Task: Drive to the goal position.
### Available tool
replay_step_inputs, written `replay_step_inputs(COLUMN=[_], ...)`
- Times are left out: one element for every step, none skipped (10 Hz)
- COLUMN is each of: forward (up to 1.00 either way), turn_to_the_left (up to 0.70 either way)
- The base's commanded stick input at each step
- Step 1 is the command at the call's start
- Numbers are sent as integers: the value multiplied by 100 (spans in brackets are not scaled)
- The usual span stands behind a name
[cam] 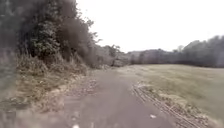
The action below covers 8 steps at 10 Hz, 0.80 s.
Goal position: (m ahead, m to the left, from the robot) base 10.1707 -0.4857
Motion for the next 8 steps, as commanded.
replay_step_inputs(forward=[60,60,60,60,60,60,60,60], turn_to_the_left=[0,0,0,0,0,-3,-8,-12])
